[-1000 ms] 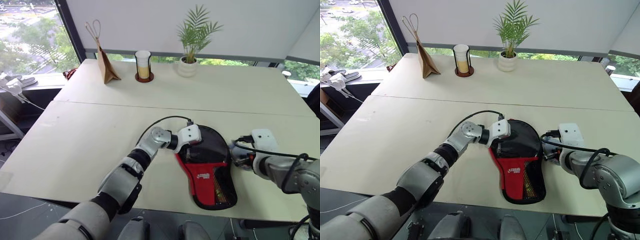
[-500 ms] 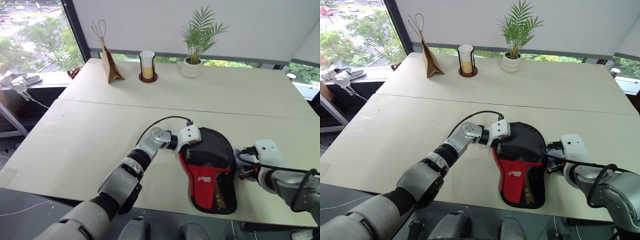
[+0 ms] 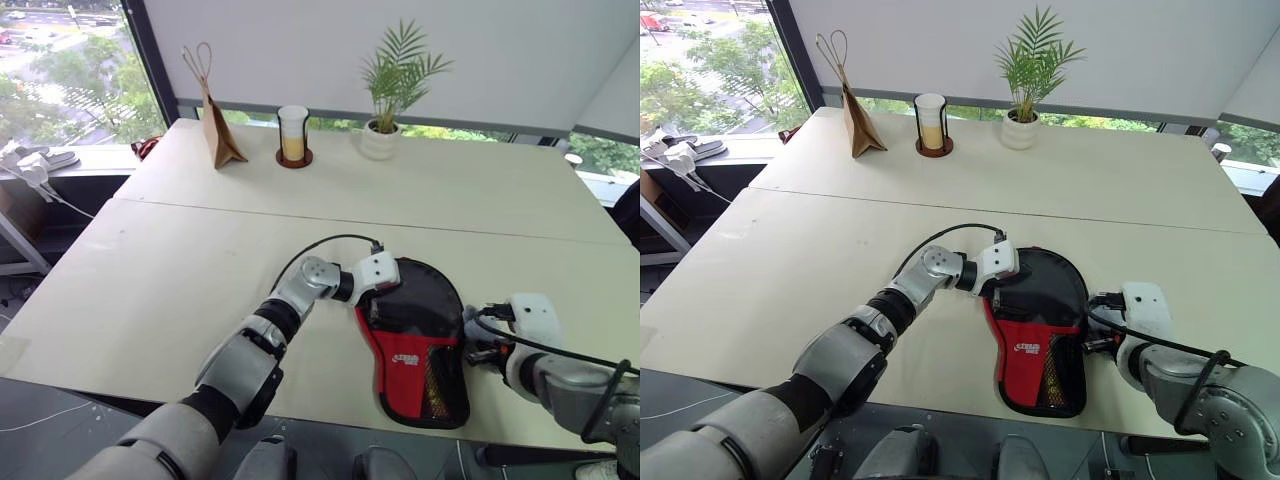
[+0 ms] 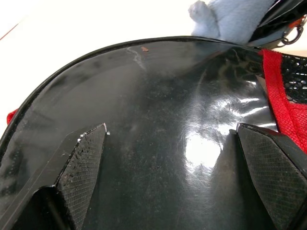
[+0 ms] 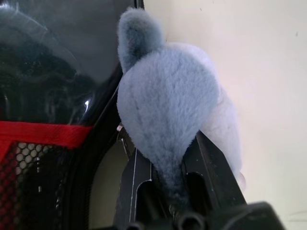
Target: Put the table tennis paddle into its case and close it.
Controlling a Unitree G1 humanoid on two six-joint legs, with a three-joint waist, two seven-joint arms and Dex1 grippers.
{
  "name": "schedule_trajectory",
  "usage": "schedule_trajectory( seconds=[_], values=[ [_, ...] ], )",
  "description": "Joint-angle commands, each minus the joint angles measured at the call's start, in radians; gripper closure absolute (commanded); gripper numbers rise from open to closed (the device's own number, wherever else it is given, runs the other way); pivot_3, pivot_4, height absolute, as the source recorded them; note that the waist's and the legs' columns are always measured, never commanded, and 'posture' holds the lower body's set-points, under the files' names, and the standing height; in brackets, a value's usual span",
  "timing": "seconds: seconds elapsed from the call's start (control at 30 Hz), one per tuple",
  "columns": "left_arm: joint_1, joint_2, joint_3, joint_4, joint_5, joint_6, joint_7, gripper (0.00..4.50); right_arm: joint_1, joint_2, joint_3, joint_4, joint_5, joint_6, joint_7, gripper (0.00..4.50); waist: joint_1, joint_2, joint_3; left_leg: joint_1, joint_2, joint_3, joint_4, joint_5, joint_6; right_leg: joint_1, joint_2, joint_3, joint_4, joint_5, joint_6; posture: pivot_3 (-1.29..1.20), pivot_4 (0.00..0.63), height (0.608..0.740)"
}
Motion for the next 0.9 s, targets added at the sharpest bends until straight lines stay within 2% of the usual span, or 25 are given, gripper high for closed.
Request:
schedule_trajectory(
  seconds=[0.03, 0.13, 0.17, 0.37, 0.63, 0.9],
  values=[
    [0.027, 0.016, -0.021, 0.039, 0.056, 0.024, 0.014, 0.0, 0.12, 0.003, 0.074, 0.084, 0.337, -0.021, -0.185, 4.48, 0.001, -0.001, -0.001, 0.0, 0.0, 0.0, 0.0, 0.0, 0.0, 0.0, 0.0, 0.0, 0.0, 0.0, 0.0, 0.0, 0.15, 0.74],
    [0.029, 0.012, -0.021, 0.039, 0.059, 0.023, 0.017, 0.0, 0.205, -0.205, 0.22, 0.098, 0.751, -0.351, -0.51, 4.48, 0.001, -0.001, -0.001, 0.0, 0.0, 0.0, 0.0, 0.0, 0.0, 0.001, -0.001, 0.001, -0.001, 0.0, 0.0, 0.0, 0.15, 0.74],
    [0.029, 0.011, -0.021, 0.04, 0.06, 0.023, 0.018, 0.0, 0.235, -0.242, 0.258, 0.076, 0.808, -0.446, -0.573, 4.48, 0.002, -0.002, -0.001, 0.0, 0.0, 0.0, 0.0, 0.0, 0.0, 0.002, -0.001, 0.0, -0.002, 0.0, 0.0, 0.0, 0.15, 0.74],
    [0.03, 0.008, -0.022, 0.041, 0.063, 0.021, 0.021, 0.0, 0.356, -0.348, 0.406, -0.07, 0.844, -0.835, -0.742, 4.48, 0.001, -0.003, -0.002, 0.001, 0.0, -0.002, 0.0, 0.0, 0.0, 0.004, 0.001, -0.001, -0.003, -0.001, 0.001, 0.0, 0.15, 0.74],
    [0.035, 0.004, -0.028, 0.045, 0.068, 0.013, 0.024, 0.0, 0.479, -0.538, 0.467, -0.167, 0.844, -1.034, -0.705, 4.48, 0.003, -0.003, -0.001, 0.003, 0.0, -0.003, 0.001, 0.0, 0.001, 0.008, 0.002, -0.001, -0.004, -0.001, 0.001, 0.0, 0.15, 0.74],
    [0.036, 0.002, -0.031, 0.048, 0.073, 0.007, 0.024, 0.0, 0.666, -0.757, 0.395, -0.221, 0.844, -1.111, -0.594, 4.48, 0.005, -0.003, -0.001, 0.003, -0.001, -0.006, 0.001, 0.0, 0.001, 0.01, 0.002, -0.002, -0.006, -0.001, 0.001, 0.0, 0.15, 0.74]
  ],
)
